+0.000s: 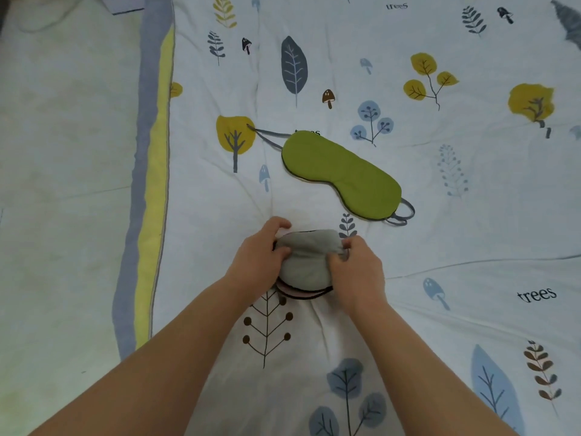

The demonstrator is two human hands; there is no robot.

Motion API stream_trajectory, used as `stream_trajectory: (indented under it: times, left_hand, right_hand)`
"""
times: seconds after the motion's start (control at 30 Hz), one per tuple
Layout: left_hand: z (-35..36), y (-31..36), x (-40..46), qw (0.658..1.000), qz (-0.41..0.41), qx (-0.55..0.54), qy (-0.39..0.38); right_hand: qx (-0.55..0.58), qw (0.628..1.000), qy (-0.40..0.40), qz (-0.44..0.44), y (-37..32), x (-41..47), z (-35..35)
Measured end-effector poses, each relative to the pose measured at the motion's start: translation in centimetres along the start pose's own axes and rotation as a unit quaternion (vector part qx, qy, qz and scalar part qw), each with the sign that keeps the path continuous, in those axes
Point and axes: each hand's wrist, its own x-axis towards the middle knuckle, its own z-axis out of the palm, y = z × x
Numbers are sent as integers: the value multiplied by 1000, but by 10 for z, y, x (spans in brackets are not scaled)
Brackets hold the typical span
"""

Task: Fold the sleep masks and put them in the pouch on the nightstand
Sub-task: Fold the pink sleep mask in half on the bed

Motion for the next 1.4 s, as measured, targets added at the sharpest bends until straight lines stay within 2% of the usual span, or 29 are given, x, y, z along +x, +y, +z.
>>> stream_trajectory:
  times: [0.03,0.1,0.17,0.23,0.3,0.4,0.5,0.7,0.8,0.87,0.93,0.97,1.03,1.1,1.2,1.3,1.4]
  left_hand:
    - [0,-1,0,997,-1,68,38]
    - [-2,-2,-5,972,4,169,164]
    - [6,1,-13,955,57,186,224]
    - [23,5,-21,943,129,226,210]
    - [40,1,-24,941,138,277,133]
    - [54,-29,-19,939,99,324,51]
    - [55,-40,-20,928,112,351,62]
    - [55,-41,-11,939,86,332,29]
    - [47,-27,-14,947,82,309,21]
    - [39,-18,-17,953,72,285,66]
    - [31,-10,-19,959,42,257,109]
    - [28,-6,-20,965,21,239,110]
    - [26,0,-20,977,-10,202,70]
    - [26,3,-21,987,-14,160,21]
    - [22,1,-20,996,-24,79,21]
    - [5,-3,-16,995,-22,23,98]
    - [-17,-7,-8,985,-17,24,171]
  right_hand:
    - [-13,1000,23,3,1,0,1]
    - [-90,993,68,-17,3,-3,3]
    - [-186,972,93,-109,7,-10,10]
    - [-220,951,77,-205,11,-16,20]
    - [-272,932,31,-240,19,-14,28]
    - [-341,907,-8,-246,40,-6,32]
    - [-353,901,-26,-250,48,-3,34]
    - [-365,900,-57,-230,40,2,31]
    - [-318,916,-67,-235,26,-2,19]
    - [-233,946,-3,-226,19,-5,10]
    - [-136,975,64,-163,15,-8,2]
    - [-100,985,71,-120,13,-7,-1]
    - [-79,995,36,-54,11,-6,-3]
    - [-67,997,-7,-24,8,-5,-2]
    - [-5,999,-30,-32,2,-7,1]
    - [58,995,-28,-75,-12,-7,8]
    - [90,988,-32,-121,-33,-2,23]
